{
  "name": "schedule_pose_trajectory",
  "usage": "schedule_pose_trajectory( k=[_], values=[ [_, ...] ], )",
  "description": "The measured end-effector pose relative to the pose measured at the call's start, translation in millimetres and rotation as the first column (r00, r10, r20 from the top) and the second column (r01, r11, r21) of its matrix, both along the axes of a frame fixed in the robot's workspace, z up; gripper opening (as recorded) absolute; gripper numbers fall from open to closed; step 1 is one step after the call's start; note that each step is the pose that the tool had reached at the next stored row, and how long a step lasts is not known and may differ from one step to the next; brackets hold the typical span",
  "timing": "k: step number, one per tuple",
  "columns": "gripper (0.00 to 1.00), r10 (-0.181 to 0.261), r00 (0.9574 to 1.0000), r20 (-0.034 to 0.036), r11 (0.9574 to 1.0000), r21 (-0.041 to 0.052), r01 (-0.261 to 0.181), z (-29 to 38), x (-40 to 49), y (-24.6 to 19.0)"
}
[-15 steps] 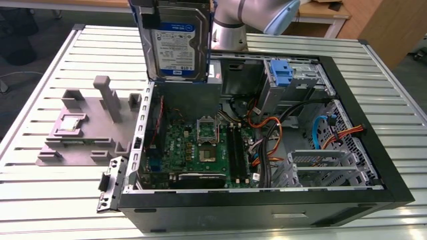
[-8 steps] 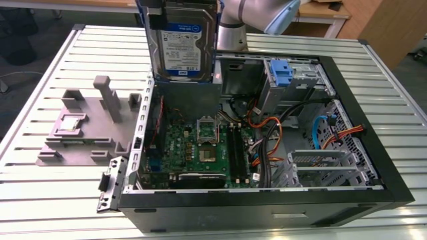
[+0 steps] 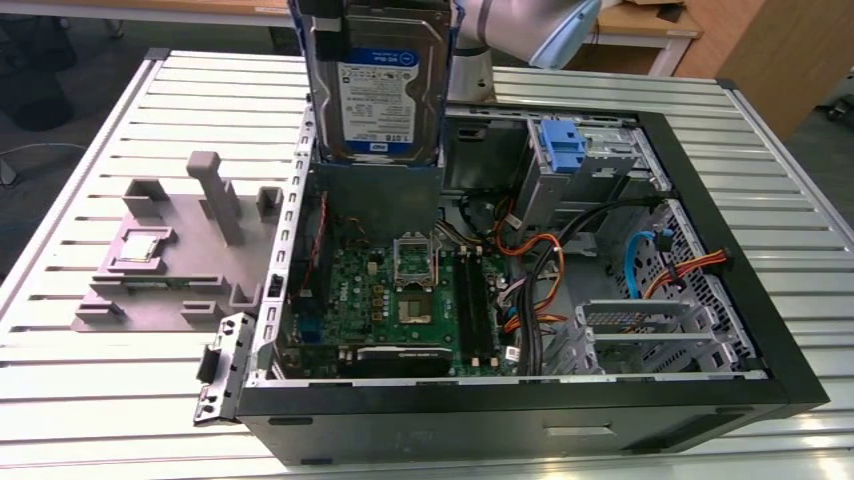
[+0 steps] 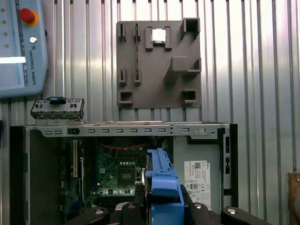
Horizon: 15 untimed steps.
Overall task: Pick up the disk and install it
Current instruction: 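Pick up the disk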
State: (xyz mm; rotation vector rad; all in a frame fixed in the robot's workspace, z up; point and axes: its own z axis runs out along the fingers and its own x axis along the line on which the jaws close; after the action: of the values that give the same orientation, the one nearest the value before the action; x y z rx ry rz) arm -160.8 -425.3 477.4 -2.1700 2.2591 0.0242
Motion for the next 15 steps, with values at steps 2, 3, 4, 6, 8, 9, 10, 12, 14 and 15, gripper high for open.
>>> schedule_pose_trajectory(
  k=[2,3,4,6,8,9,10,12,14,15],
  values=[
    [0.37,0.000,1.0000,0.0000,1.0000,0.0000,0.000,0.0,2.7,-0.2],
    [0.37,0.000,1.0000,0.0000,1.0000,0.0000,0.000,-0.1,4.1,-0.4],
    [0.37,0.000,1.0000,0.0000,1.0000,0.0000,0.000,-0.1,5.4,-0.5],
    [0.37,0.000,1.0000,0.0000,1.0000,0.0000,0.000,-0.2,8.3,-0.8],
    [0.37,0.000,1.0000,0.0000,1.0000,0.0000,0.000,-0.2,11.0,-1.0],
    [0.37,0.000,1.0000,0.0000,1.0000,0.0000,0.000,-0.2,12.4,-1.0],
    [0.37,0.000,1.0000,0.0000,1.0000,0.0000,0.000,-0.3,13.8,-1.1],
    [0.37,0.000,1.0000,0.0000,1.0000,0.0000,0.000,-0.3,16.6,-1.2],
    [0.37,0.000,1.0000,0.0000,1.0000,0.0000,0.000,-0.3,19.4,-1.3],
    [0.37,0.000,1.0000,0.0000,1.0000,-0.0001,0.000,-0.3,20.8,-1.3]
  ],
)
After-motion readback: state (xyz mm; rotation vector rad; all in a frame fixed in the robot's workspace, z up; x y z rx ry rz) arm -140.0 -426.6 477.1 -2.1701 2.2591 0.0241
